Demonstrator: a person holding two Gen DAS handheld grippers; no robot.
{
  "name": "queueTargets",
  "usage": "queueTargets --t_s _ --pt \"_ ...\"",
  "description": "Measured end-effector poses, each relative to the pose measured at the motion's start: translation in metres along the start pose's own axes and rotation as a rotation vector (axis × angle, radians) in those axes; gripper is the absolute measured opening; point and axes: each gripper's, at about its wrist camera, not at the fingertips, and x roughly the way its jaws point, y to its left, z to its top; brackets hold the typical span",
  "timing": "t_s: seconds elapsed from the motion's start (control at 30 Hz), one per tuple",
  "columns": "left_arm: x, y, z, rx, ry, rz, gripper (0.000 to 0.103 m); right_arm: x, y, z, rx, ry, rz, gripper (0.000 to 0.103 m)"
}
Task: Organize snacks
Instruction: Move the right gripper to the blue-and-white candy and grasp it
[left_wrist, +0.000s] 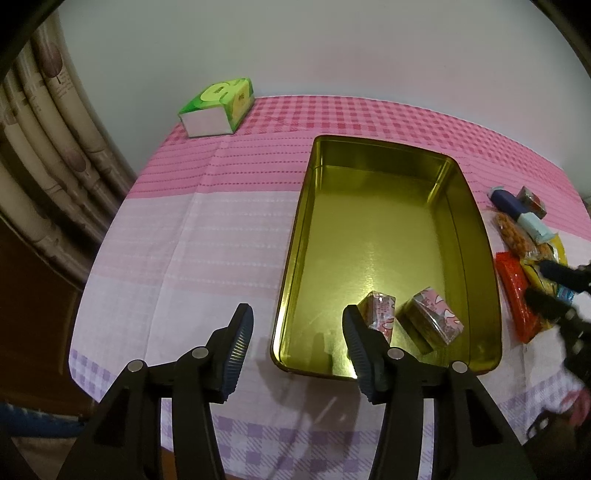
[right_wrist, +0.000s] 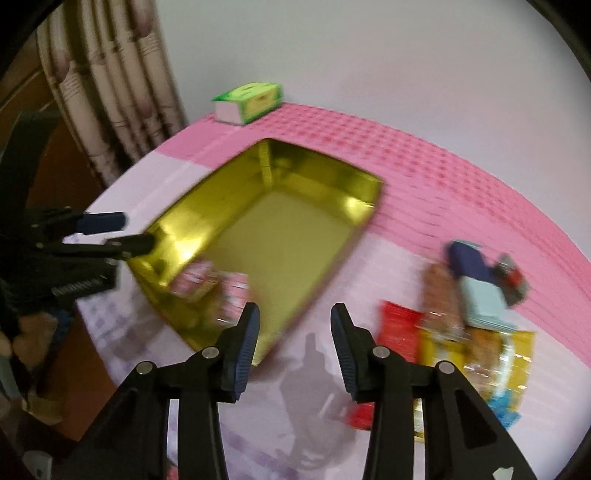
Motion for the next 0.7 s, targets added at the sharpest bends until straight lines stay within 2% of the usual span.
queueTargets --t_s 0.37,0.57,0.7 --pt "-0.003 -0.008 0.000 0.016 -0.006 0.006 0.052 -0.024 -0.113 -0.052 0.130 0.036 -0.174 0.038" --pt "-0.008 -0.016 0.000 0.025 -0.011 0.003 0.052 -0.020 -0.137 -0.075 0.082 0.082 -0.204 0.038" --pt "-0.013 -0.029 0.000 0.038 -0.009 -0.006 0.052 -0.017 -0.147 -0.085 0.050 0.093 -0.189 0.038"
